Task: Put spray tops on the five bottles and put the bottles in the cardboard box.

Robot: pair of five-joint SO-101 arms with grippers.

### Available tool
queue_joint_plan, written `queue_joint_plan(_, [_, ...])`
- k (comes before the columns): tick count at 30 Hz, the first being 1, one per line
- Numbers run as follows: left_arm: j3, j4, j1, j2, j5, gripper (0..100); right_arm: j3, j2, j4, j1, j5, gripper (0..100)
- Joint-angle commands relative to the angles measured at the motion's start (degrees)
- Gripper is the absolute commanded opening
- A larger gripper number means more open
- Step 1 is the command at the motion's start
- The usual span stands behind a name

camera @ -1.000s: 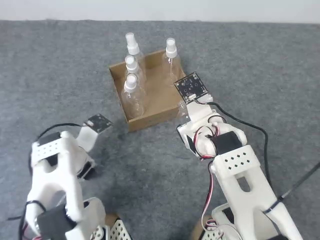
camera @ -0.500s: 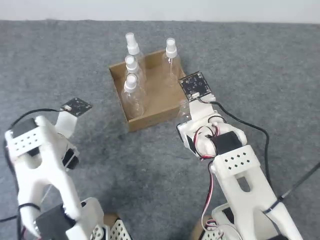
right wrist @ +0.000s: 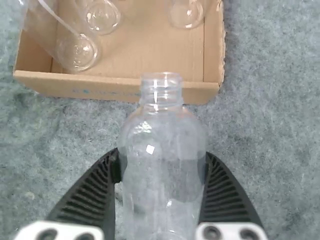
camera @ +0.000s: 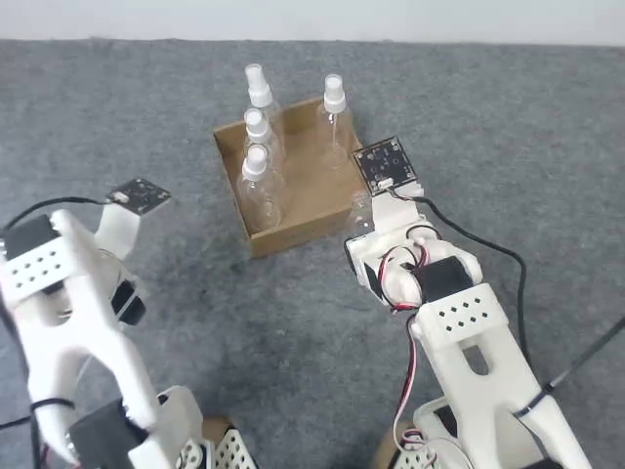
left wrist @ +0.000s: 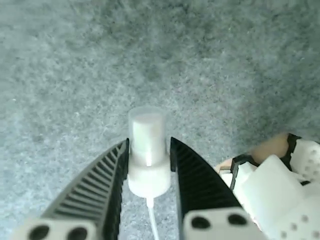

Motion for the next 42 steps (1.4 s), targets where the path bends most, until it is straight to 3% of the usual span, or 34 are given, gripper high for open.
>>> queue_joint_plan(1, [-4.8, 1.8, -0.3, -0.7, 2.8, 1, -0.4, -2.9, -1.2, 0.6, -1.4, 7.0])
queue_joint_plan(10, [-5.4, 2.1, -1.4, -13.0, 3.6, 1, -0.4, -2.9, -1.3, 0.7, -1.6, 7.0])
queue_joint_plan(17, [-4.5, 3.3, 0.2, -23.1, 10.0, 1, -0.4, -2.9, -1.4, 0.6, -1.7, 7.0])
queue_joint_plan(24, [-4.6, 3.2, 1.3, -23.9, 18.1, 1, -0.4, -2.9, -1.5, 0.4, -2.0, 7.0])
queue_joint_plan(30, [-4.9, 3.2, 1.1, -23.9, 27.6, 1, -0.4, -4.9, -1.0, 0.4, -8.8, 6.9])
queue_joint_plan(42, [-5.0, -1.6, 1.3, -24.1, 40.6, 1, 4.9, -15.4, -1.5, -0.6, -9.1, 6.9])
